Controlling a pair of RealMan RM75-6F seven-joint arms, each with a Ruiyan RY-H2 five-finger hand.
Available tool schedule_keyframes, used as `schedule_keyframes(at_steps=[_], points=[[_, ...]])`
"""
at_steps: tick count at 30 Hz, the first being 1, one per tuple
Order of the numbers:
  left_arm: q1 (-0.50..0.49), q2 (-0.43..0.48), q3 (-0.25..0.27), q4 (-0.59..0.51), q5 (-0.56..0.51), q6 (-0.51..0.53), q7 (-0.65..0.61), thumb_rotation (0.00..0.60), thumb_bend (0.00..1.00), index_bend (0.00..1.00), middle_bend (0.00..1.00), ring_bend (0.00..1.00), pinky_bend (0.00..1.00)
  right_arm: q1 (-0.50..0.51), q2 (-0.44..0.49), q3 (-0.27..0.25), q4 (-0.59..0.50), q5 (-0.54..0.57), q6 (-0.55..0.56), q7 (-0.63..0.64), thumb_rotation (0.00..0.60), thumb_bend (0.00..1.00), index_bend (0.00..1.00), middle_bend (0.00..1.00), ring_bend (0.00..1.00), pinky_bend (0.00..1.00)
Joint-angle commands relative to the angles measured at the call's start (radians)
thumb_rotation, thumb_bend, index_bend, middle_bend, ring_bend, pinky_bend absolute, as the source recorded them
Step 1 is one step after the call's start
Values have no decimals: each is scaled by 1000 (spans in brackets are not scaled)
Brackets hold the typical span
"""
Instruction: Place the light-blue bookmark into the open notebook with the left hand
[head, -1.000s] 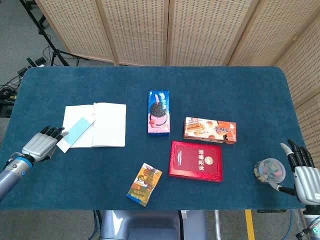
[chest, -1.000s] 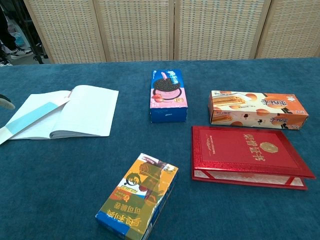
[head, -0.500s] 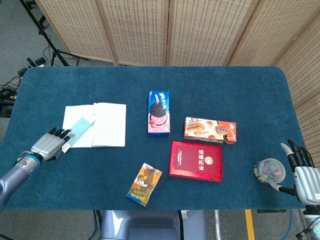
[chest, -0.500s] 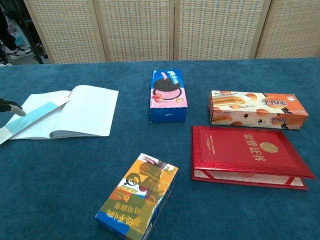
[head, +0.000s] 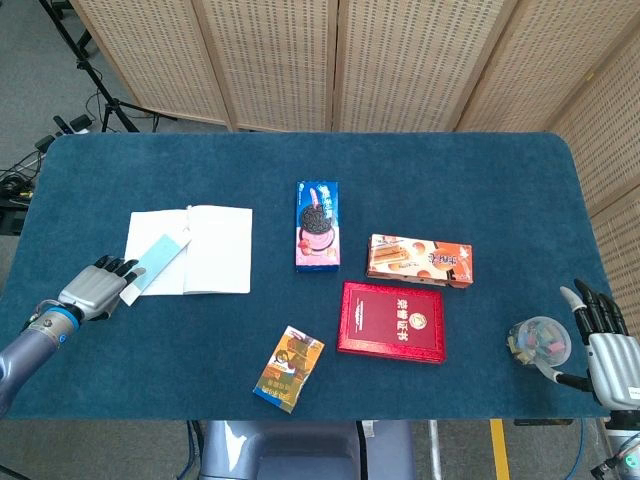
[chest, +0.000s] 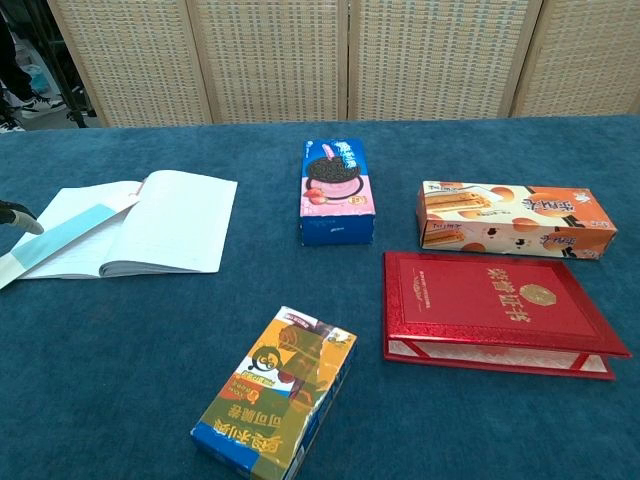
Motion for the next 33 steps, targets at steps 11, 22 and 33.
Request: schedule_keyframes(at_steps=[11, 22, 33], points=[[-3, 26, 45, -3, -25, -19, 24, 600, 761, 0, 0, 0, 0, 0, -1, 1, -3, 3, 0, -5, 600, 2, 0, 0, 0, 0], [-14, 27, 68, -7, -56, -32, 46, 600, 763, 0, 0, 0, 0, 0, -1, -1, -5, -2, 2, -8, 600, 2, 0, 0, 0, 0], [-41, 18, 93, -14, -121, -53, 99, 600, 765, 0, 0, 0, 0, -1, -1, -2, -7, -6, 3, -9, 600, 2, 0, 0, 0, 0]])
